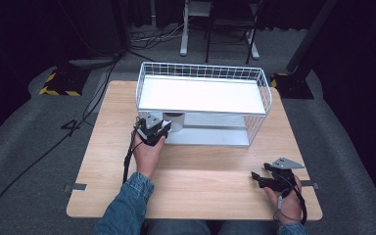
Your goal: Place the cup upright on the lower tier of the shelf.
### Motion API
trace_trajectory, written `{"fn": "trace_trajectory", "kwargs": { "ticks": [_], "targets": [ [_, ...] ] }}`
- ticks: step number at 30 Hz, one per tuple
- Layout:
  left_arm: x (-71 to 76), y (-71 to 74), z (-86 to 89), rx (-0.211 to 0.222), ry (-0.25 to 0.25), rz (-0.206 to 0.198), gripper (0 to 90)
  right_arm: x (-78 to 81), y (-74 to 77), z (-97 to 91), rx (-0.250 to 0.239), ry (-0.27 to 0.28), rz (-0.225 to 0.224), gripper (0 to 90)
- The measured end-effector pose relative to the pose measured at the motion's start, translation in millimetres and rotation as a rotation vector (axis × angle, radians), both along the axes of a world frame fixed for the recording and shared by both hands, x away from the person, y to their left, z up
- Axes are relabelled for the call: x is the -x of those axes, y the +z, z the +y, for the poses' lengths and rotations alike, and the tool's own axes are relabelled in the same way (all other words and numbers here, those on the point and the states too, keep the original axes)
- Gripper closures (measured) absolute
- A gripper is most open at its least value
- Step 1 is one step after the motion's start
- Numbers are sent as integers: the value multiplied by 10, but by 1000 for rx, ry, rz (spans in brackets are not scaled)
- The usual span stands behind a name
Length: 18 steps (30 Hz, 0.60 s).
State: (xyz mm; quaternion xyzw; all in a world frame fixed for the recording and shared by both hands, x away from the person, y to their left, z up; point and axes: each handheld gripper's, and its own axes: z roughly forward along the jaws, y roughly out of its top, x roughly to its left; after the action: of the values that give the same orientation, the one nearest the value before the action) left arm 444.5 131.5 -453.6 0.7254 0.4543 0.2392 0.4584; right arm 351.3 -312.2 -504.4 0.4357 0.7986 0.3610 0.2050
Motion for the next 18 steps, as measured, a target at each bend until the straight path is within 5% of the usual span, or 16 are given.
{"fn": "trace_trajectory", "kwargs": {
  "ticks": [10,18],
  "targets": [
    [38,6,-5,9,-4,27,702,0,0,0,0,0,0,316],
    [118,78,-59,-15,15,-20,471,0,0,0,0,0,0,316]
  ]
}}
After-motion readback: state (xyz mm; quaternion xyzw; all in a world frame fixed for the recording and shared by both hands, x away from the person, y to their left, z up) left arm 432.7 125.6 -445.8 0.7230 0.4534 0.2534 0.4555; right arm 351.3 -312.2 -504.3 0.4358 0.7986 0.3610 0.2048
